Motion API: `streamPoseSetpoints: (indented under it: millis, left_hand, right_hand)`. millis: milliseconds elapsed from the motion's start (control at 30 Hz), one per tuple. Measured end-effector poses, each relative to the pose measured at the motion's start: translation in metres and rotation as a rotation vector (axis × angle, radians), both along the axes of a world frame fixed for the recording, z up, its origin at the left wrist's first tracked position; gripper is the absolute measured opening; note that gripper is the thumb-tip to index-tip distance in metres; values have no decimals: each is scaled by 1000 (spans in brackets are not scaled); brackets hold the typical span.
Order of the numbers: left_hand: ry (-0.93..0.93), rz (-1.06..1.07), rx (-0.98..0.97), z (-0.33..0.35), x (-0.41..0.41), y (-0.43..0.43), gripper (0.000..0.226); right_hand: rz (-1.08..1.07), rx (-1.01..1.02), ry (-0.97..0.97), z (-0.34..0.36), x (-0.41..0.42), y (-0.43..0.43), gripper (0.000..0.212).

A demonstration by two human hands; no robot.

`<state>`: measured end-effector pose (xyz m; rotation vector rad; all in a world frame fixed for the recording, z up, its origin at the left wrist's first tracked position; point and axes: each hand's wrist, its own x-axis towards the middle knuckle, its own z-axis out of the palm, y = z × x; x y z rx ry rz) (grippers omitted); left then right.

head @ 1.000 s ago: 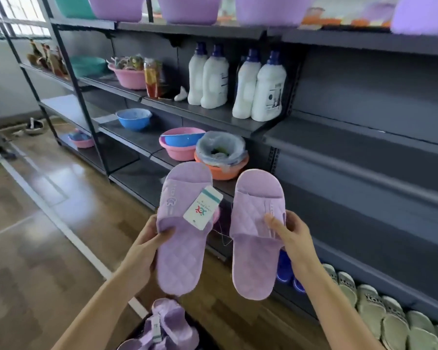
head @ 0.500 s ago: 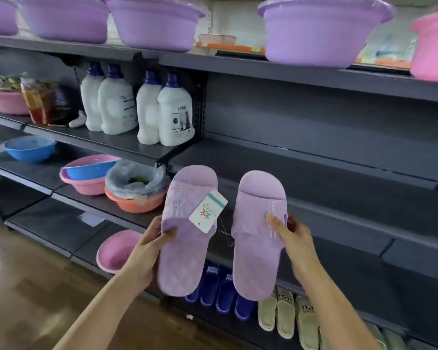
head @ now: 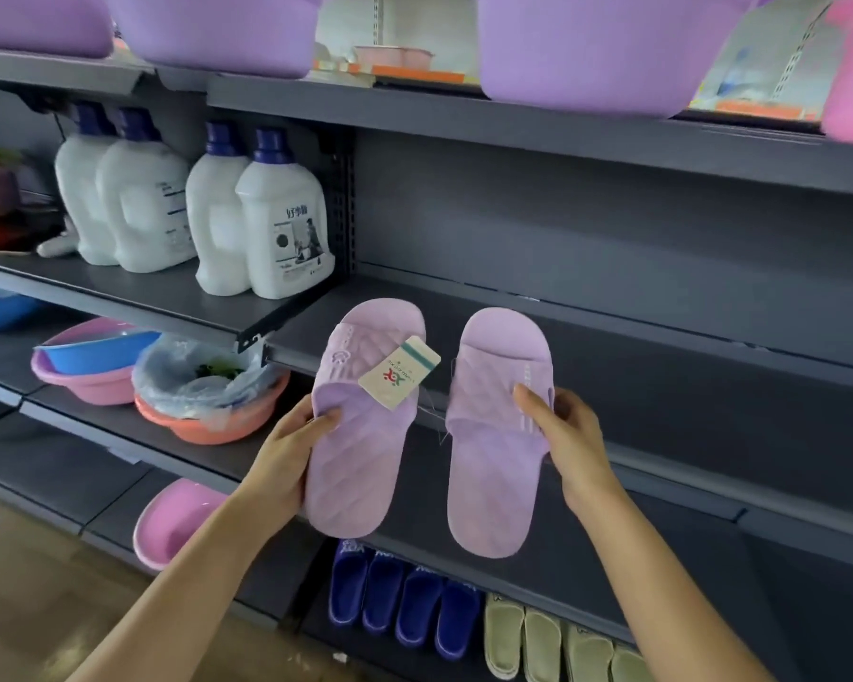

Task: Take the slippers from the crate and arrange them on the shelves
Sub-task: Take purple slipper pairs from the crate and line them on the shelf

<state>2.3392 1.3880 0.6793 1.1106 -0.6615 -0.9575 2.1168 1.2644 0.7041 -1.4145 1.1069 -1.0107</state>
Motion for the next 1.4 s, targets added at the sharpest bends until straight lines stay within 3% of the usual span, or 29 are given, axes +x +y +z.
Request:
streamPoseSetpoints:
  millis: [200,333,400,567,767,933,1167,1400]
  left_hand:
    - [-49,-31,20,3,58,-58,22]
    - [-68,-51,22,11,105,-97,42]
    - [-82,-54,12,15,124,-117,38]
    - [-75,-78,62,23,159,-162,27]
    - [-396,41,305,5,186,-212,17]
    - [-817,169,340,-9,196,-224,20]
    - [-969,-101,174,-19,185,-202,102]
    - [-1029,31,208,-23,181,-218,100]
  right_hand:
    - [-27,20,33,2,51,-59,48]
    - [-40,58,45,5,96,-92,26]
    - [-64,70,37,8,115,-107,21]
    - [-135,121,84,5,152,-147,36]
    - [-168,173,129,-5,190,-169,49]
    - [-203,-115,297,-19,203,-166,46]
    - [-59,-426,503,-43,203,-155,81]
    - [-165,-447,530,-47,223,-170,63]
